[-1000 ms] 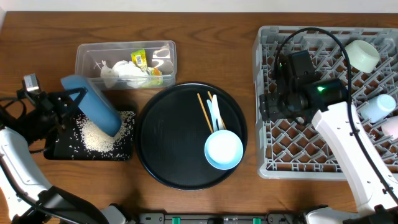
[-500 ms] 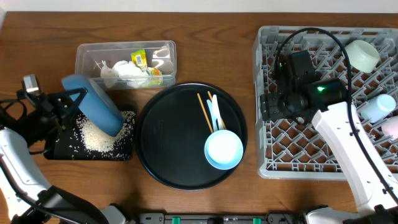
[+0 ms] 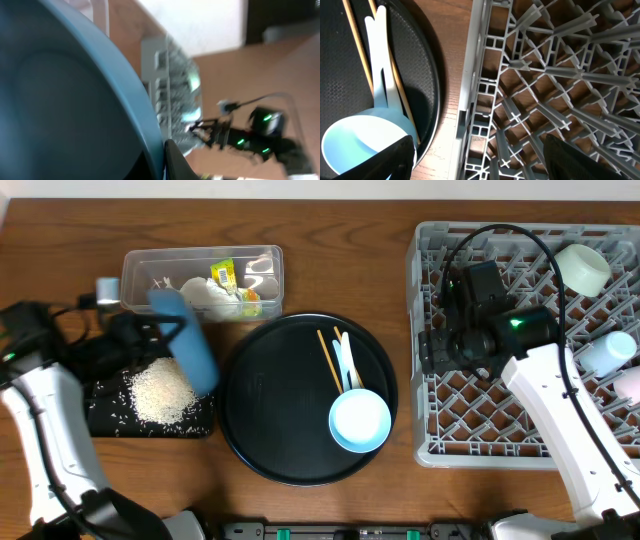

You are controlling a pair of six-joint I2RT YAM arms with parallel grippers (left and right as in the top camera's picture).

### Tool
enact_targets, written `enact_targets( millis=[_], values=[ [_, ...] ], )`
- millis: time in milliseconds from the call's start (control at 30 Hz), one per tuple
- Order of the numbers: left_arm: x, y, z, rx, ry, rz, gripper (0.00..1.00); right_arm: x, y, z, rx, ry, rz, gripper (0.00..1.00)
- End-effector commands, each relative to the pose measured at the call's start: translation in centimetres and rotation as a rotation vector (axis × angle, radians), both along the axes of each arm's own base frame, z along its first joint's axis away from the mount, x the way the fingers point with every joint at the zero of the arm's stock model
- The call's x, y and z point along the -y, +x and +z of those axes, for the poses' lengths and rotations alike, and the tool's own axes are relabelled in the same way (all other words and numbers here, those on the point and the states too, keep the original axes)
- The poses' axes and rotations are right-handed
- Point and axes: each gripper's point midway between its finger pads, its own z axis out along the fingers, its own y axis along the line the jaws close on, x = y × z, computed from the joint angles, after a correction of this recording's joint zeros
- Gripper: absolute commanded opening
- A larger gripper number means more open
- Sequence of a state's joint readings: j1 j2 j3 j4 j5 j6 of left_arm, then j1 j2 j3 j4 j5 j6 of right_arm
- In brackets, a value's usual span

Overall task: Sort waste into correct bins and load items into the dishwasher rack
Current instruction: 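Hold the blue bowl inverted over the black tray with the left gripper, then carry the blue bowl back and set it on the round tray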

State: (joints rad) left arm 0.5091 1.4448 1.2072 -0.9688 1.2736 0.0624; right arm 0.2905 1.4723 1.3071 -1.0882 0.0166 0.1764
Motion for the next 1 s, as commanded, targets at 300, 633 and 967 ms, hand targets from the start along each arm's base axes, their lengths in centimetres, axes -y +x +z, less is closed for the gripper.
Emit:
enact_targets(
  millis=[300, 633, 967],
  values=[
    [10.3, -0.5, -5.2, -0.130, 0.469, -0.239, 0.06, -0.1, 0.1, 0.3, 0.013, 0.005, -0.024, 0.77],
    [15.4, -1.5, -8.4, -0.125, 0.679, -0.364, 0.06, -0.1, 0.1, 0.3, 0.012, 0.004, -0.024, 0.78],
    [16.7, -1.8, -12.4, -0.231, 0.728, -0.423, 0.06, -0.1, 0.0, 0.2, 0.007, 0.002, -0.023, 0.79]
  ],
)
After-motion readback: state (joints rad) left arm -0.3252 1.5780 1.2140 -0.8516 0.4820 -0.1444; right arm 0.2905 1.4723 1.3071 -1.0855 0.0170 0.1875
